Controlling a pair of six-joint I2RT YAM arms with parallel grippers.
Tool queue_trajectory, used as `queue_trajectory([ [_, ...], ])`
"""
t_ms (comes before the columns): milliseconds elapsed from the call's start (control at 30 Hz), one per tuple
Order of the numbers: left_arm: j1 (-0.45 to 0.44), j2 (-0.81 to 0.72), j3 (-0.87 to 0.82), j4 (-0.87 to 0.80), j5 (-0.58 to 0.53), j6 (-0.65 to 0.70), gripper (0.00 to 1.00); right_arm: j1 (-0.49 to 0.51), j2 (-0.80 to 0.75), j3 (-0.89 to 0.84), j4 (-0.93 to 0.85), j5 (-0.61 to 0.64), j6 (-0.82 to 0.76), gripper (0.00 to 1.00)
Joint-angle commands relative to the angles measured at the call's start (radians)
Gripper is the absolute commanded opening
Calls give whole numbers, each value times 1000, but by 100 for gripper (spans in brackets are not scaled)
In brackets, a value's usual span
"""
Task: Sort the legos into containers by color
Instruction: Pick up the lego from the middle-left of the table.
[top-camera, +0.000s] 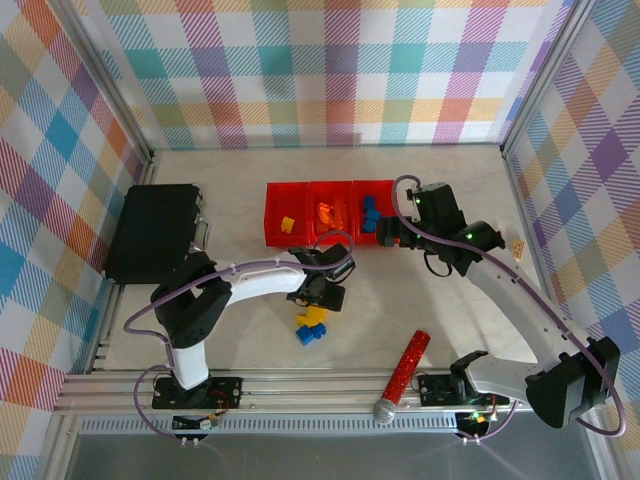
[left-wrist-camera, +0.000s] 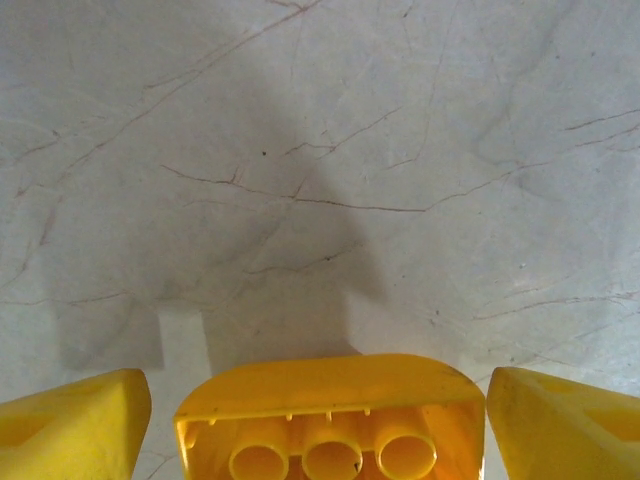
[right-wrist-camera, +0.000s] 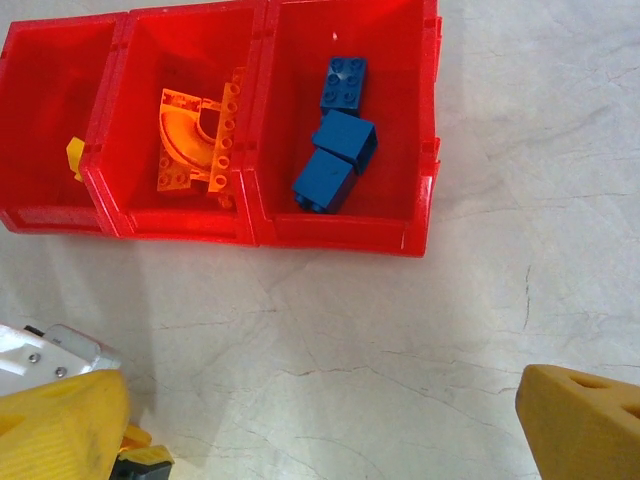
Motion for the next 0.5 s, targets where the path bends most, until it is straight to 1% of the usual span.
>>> queue_trajectory([
  [0,-10,18,13,9,20,-20,86,-3,4,-12,11,-11,10,99],
  [200,-10,27,13,12,19,-30,85,-5,3,-13,7,-9,9,99],
  [467,-10,37,3,23,25,-44,81,-6,4,-15,6,-2,11,99],
])
